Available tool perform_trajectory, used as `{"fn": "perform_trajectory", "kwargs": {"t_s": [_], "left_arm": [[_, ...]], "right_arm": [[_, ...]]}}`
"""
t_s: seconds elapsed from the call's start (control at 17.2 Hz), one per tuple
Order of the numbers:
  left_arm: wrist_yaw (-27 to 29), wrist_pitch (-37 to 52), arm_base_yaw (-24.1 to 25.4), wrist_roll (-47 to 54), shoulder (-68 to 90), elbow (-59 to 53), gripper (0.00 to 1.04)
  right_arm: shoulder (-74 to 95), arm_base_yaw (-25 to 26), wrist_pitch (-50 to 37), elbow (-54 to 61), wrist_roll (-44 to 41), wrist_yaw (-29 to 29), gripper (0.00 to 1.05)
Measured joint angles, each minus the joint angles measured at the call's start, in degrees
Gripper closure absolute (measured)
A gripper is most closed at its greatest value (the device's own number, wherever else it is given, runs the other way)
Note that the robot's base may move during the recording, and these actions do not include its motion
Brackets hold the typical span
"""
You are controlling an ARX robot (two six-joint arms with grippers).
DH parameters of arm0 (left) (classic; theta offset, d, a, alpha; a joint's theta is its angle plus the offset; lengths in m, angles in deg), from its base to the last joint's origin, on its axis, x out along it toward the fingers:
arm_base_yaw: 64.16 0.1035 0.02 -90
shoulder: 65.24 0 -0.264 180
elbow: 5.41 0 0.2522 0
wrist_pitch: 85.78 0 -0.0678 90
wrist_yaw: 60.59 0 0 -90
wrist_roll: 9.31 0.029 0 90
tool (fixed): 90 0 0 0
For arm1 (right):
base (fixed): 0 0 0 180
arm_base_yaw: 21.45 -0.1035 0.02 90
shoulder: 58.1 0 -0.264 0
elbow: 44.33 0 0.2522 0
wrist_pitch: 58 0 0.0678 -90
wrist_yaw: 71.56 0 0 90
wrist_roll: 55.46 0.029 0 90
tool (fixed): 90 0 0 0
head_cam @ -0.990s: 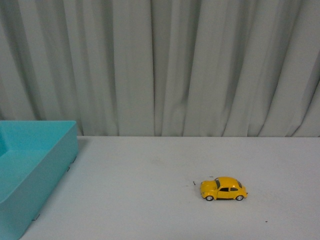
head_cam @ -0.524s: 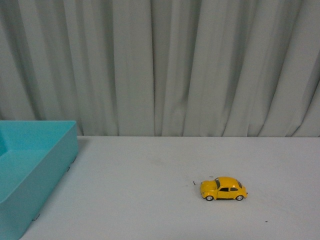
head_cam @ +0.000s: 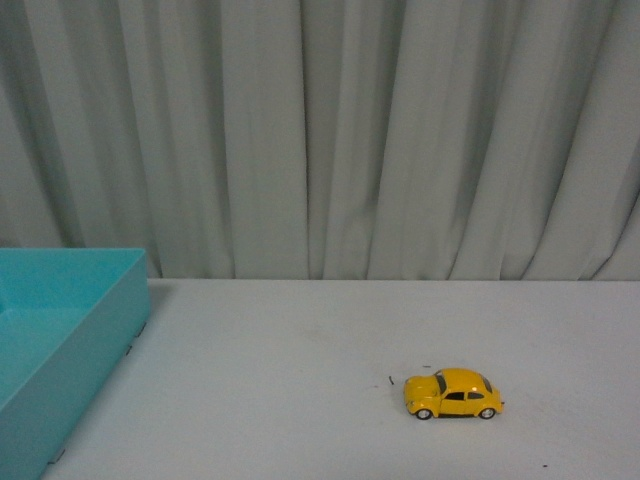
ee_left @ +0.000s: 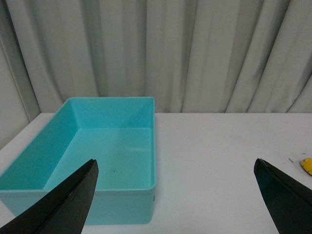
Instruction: Wind up and store yellow beetle toy
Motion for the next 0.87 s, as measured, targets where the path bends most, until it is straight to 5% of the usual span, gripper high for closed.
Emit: {"fn": "perform_trajectory", "kwargs": {"t_s": [0.87], "left_arm": [[0.0, -0.1, 0.0, 0.0, 0.0, 0.0, 0.07]], "right_arm": [[0.0, 0.0, 0.0, 0.0, 0.0, 0.0, 0.07]]}}
